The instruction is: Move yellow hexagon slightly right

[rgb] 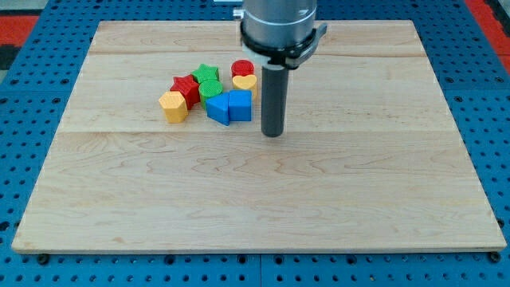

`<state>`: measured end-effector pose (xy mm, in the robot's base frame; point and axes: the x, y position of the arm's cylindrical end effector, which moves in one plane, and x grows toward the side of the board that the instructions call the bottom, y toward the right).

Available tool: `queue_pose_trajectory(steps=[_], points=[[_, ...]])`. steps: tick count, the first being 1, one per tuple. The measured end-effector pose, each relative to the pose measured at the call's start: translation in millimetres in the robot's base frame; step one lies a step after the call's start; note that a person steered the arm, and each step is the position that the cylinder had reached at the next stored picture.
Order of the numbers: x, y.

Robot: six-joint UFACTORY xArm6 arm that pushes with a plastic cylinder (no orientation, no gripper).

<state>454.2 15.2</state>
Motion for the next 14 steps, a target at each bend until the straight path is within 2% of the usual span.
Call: queue_pose_trajectory(steps=[1, 2, 3, 5, 8, 10, 11, 14], points=[[44.6, -29.3], [45.8, -91.2], [40.9, -154.4], [3.5, -197.9], [3.6, -187.9], [2.9, -108.0], [-11.5, -108.8], [-12.3, -122.4]])
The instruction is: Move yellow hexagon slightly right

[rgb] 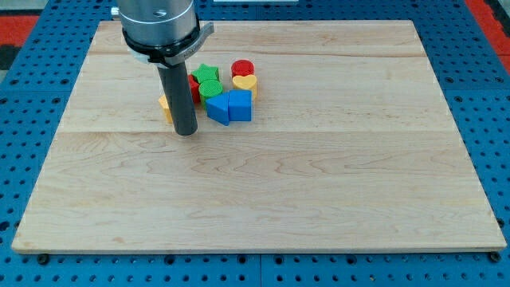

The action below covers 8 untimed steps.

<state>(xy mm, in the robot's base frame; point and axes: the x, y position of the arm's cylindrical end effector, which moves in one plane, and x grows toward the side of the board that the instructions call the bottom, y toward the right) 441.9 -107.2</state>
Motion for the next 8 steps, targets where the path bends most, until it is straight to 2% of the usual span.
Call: queue_pose_trajectory(steps=[4, 7, 8], points=[[-13.6, -94.5], [-13.8, -81.3], [-27.9, -91.7]])
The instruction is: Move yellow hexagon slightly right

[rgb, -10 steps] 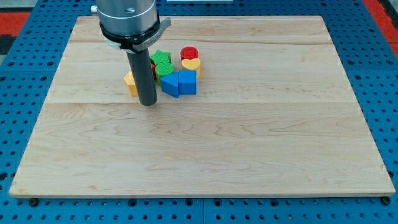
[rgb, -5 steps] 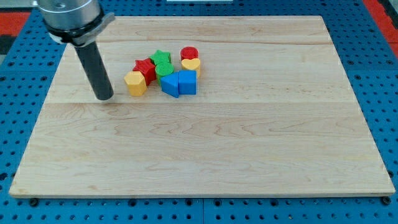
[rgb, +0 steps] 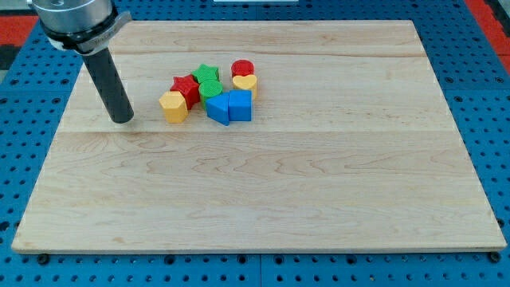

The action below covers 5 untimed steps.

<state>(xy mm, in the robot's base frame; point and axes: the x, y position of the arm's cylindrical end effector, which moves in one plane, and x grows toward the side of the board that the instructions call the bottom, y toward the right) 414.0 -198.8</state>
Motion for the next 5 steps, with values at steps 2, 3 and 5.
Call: queue_pose_trajectory(steps=[2, 3, 5], points=[[-18.1, 50.0], [-18.3, 50.0], [-40.9, 23.3]])
